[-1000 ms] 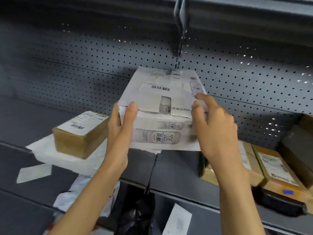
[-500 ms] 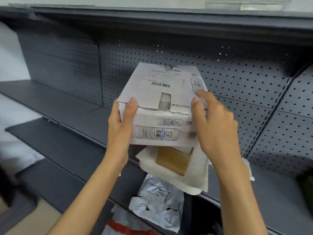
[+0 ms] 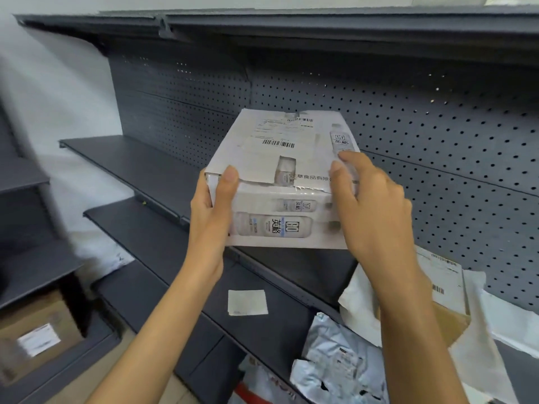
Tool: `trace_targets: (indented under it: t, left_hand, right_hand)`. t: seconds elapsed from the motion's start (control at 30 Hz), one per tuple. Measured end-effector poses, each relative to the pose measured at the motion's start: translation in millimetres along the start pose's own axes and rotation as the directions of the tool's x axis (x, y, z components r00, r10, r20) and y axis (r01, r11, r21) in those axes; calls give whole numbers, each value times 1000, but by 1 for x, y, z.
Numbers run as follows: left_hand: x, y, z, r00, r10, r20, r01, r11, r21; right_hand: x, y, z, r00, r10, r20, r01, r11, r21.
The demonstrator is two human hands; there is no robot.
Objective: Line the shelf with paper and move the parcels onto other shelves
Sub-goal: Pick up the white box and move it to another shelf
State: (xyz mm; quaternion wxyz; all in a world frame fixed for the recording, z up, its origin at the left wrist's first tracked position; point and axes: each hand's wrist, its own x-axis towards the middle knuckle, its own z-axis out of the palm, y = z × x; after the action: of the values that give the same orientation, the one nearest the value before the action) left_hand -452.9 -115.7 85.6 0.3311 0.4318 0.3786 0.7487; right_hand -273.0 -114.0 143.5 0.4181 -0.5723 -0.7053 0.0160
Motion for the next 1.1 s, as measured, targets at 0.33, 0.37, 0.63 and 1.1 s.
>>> trace_targets:
  t: [0.33, 0.37, 0.63, 1.1]
  left_hand:
    - [100, -34, -59, 998, 4, -68, 2, 997, 80]
    - [112, -37, -63, 997, -1, -71, 7, 996, 87]
    - [201, -58, -102, 991, 30, -129, -9, 987, 163]
    - [294, -96, -143, 965, -161, -209, 195, 969, 153]
  right_hand:
    - [76, -27, 109, 997, -46, 62, 40, 995, 95]
    - [87, -29, 120, 997, -49, 64, 43, 994, 100]
    - [151, -56, 200, 989, -86, 117, 72, 990, 118]
    - [194, -83, 286, 988, -12, 156, 13, 1000, -6]
